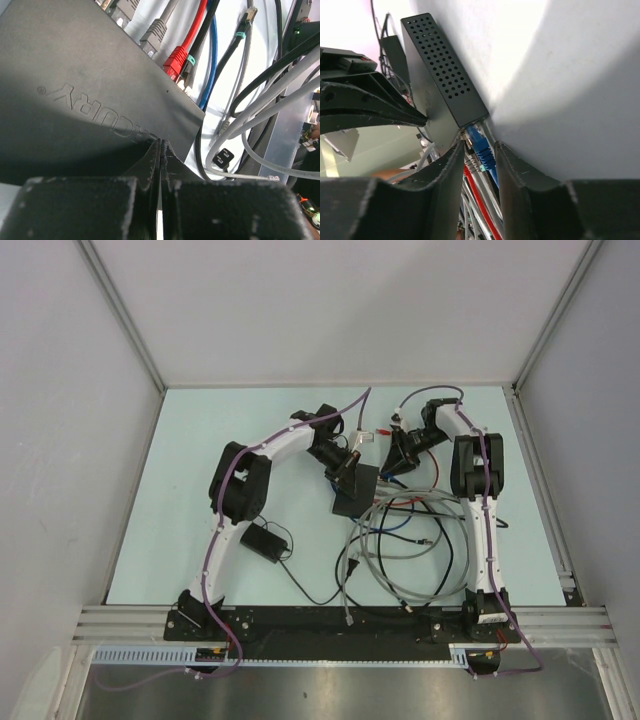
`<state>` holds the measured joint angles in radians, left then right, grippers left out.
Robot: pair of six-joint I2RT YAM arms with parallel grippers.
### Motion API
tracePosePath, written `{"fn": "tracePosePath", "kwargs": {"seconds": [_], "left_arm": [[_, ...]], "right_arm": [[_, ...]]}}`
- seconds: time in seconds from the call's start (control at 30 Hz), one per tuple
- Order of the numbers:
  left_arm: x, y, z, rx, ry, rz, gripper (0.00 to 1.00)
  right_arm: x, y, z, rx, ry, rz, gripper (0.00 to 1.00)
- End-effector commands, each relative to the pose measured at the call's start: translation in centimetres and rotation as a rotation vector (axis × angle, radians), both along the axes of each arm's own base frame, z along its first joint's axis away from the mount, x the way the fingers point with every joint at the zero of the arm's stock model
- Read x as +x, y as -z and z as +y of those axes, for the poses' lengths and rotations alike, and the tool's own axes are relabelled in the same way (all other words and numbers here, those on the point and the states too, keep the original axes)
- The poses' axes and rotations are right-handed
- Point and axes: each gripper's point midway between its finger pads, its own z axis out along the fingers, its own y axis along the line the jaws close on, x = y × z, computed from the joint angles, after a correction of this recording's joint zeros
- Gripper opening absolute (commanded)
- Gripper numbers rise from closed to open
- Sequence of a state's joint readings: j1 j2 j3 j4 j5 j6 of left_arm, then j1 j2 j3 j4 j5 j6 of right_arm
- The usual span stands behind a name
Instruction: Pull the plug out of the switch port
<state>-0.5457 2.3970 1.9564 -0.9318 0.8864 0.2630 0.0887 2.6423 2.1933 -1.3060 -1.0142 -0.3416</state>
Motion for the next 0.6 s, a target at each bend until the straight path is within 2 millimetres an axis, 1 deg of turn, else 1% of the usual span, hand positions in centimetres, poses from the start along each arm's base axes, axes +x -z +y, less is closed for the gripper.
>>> {"fn": "tracePosePath", "kwargs": {"seconds": [0.0,0.07,0.2,0.27,0.3,0.33,0.37,0.4,0.43,0.47,0.5,0.57], "left_arm": [[1.2,7.2,3.4,0.229,0.030,-0.098,0.00],[1.3,7.1,3.4,0.228,0.029,-0.101,0.00],[1.3,7.2,3.5,0.234,0.033,-0.105,0.00],[1.3,7.1,3.5,0.233,0.033,-0.107,0.00],[1.4,7.0,3.4,0.231,0.033,-0.107,0.00],[1.4,6.9,3.4,0.228,0.033,-0.109,0.00],[1.5,6.8,3.4,0.227,0.031,-0.113,0.00],[1.5,6.7,3.4,0.226,0.032,-0.115,0.00],[1.5,6.6,3.4,0.228,0.033,-0.119,0.00],[1.5,6.5,3.5,0.229,0.033,-0.123,0.00],[1.5,6.5,3.5,0.229,0.034,-0.126,0.00],[1.6,6.3,3.6,0.233,0.036,-0.135,0.00]], "right_arm": [[-1.7,7.1,1.2,-0.207,-0.165,-0.055,0.36],[-1.8,7.4,1.2,-0.222,-0.158,-0.039,0.33],[-1.7,7.6,1.5,-0.254,-0.164,-0.049,0.33],[-1.6,7.7,1.4,-0.284,-0.162,-0.057,0.25],[-1.9,8.2,1.2,-0.324,-0.168,-0.054,0.22],[-1.8,8.1,1.0,-0.349,-0.164,-0.059,0.16],[-1.6,8.0,0.9,-0.383,-0.148,-0.061,0.14],[-1.9,8.7,0.1,-0.456,-0.151,-0.057,0.11],[-1.9,8.3,0.2,-0.459,-0.152,-0.066,0.06],[-2.1,8.3,0.0,-0.479,-0.150,-0.059,0.05],[-2.8,8.4,0.1,-0.490,-0.159,-0.043,0.04],[-3.1,8.1,0.1,-0.506,-0.158,-0.043,0.02]]}}
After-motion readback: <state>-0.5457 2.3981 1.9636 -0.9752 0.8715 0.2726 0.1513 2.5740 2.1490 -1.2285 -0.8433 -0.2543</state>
